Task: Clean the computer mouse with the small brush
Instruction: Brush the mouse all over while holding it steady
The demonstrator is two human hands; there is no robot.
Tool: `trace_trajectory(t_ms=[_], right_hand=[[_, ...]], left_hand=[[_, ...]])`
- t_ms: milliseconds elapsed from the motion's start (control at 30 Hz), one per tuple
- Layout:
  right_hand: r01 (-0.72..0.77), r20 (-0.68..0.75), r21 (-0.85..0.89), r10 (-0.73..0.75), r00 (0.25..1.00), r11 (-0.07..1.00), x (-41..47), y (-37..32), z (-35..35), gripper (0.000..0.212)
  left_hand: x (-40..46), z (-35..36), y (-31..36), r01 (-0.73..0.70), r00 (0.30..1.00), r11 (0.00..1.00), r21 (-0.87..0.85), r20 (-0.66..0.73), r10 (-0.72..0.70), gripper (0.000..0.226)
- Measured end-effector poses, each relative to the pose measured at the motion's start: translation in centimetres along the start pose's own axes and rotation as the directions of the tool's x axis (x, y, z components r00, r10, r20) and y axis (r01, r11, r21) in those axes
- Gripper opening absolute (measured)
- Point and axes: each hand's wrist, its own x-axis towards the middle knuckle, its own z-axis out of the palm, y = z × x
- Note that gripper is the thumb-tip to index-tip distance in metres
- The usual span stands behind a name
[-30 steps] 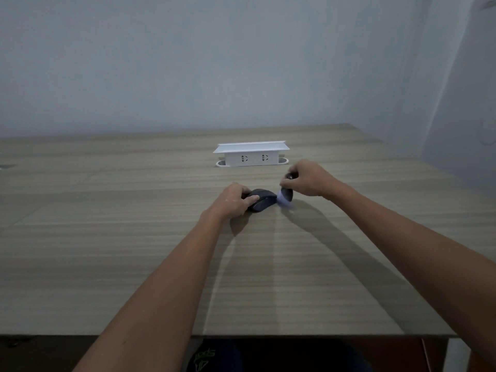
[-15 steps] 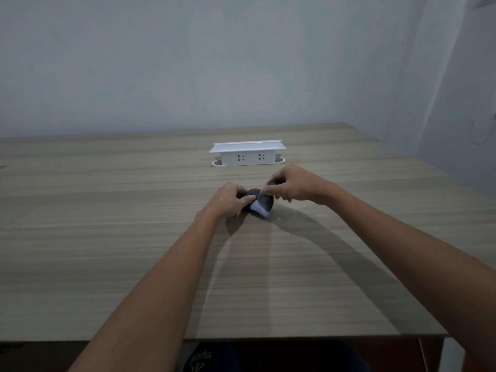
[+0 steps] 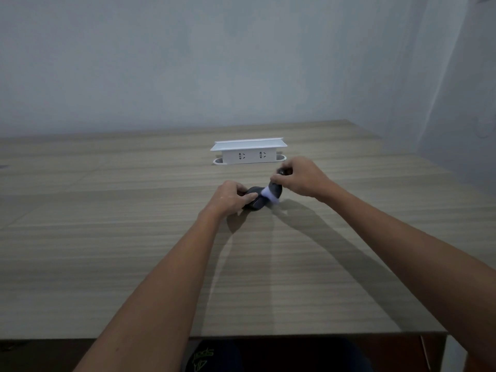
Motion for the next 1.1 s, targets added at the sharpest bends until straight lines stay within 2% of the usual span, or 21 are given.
trace_trajectory(t_ms=[100,133,300,367,433,467,500,567,600,633,733,800,900,967,1033,1100], right_hand=[[0.002,0.191,0.149,-0.031,0.981,0.989,-0.9,-1.1,0.4,0.023],[-0.005,0.195,0.143,-0.023,0.981,0.990,-0.8,-1.2,0.6,0.022],[-0.002,-0.053,-0.074,-0.002,0.999,0.997,0.1,-0.5,0.3,0.018],[0.037,-0.008,-0.017,-0.038,0.999,0.999,0.0,-0.7,0.3,0.019],[0.054,0.124,0.047,-0.059,0.991,0.997,-0.5,-1.0,0.4,0.020],[0.056,0.161,0.026,-0.060,0.985,0.998,-0.7,-0.9,0.5,0.018],[0.074,0.149,-0.027,-0.069,0.986,0.997,-0.6,-0.6,0.6,0.016],[0.092,0.035,-0.141,-0.088,0.995,0.986,-0.4,0.1,0.5,0.016],[0.074,0.004,-0.146,-0.074,0.997,0.986,-0.4,0.3,0.3,0.016],[0.066,0.017,-0.107,-0.065,0.998,0.992,-0.5,0.2,0.1,0.017],[0.055,0.204,0.083,-0.071,0.976,0.995,-1.0,-0.9,-0.1,0.018],[0.091,0.188,0.004,-0.090,0.978,0.996,-0.7,-0.7,0.3,0.016],[0.078,0.034,-0.201,-0.073,0.997,0.977,0.0,0.5,0.6,0.016],[0.063,0.052,-0.150,-0.056,0.997,0.987,-0.1,0.1,0.2,0.018],[0.058,0.175,-0.005,-0.056,0.983,0.998,-0.5,-0.8,0.0,0.016],[0.031,0.230,0.030,-0.037,0.973,0.999,-0.6,-1.0,0.2,0.015]], left_hand=[[0.1,0.0,-0.2,-0.007,1.000,1.000,-0.017,0.001,0.007,0.028],[0.1,0.0,-0.2,-0.004,1.000,1.000,-0.019,-0.001,0.004,0.028],[0.0,0.1,-0.1,0.001,1.000,1.000,-0.027,-0.010,-0.001,0.032],[0.1,0.1,-0.2,-0.003,1.000,1.000,-0.029,-0.007,0.003,0.032],[0.1,0.1,-0.3,-0.004,1.000,1.000,-0.028,-0.008,0.004,0.031],[0.1,0.1,-0.3,-0.006,1.000,1.000,-0.025,-0.009,0.006,0.030],[0.1,0.1,-0.3,-0.007,1.000,1.000,-0.021,-0.010,0.007,0.031],[0.1,0.2,-0.2,-0.006,1.000,1.000,-0.012,-0.008,0.006,0.033],[0.1,0.2,-0.2,-0.005,1.000,1.000,-0.013,-0.007,0.005,0.033],[0.1,0.2,-0.2,-0.004,1.000,1.000,-0.018,-0.004,0.004,0.033],[0.2,0.1,-0.5,-0.011,1.000,1.000,-0.022,0.002,0.011,0.032],[0.2,0.2,-0.5,-0.008,1.000,1.000,-0.019,0.002,0.008,0.033],[0.1,0.3,-0.4,0.000,1.000,0.999,-0.038,-0.006,0.000,0.034],[0.2,0.3,-0.4,-0.002,1.000,0.999,-0.033,-0.004,0.002,0.033],[0.2,0.2,-0.6,-0.012,1.000,0.999,-0.033,-0.001,0.012,0.032],[0.3,0.1,-0.7,-0.016,1.000,0.999,-0.036,0.006,0.017,0.032]])
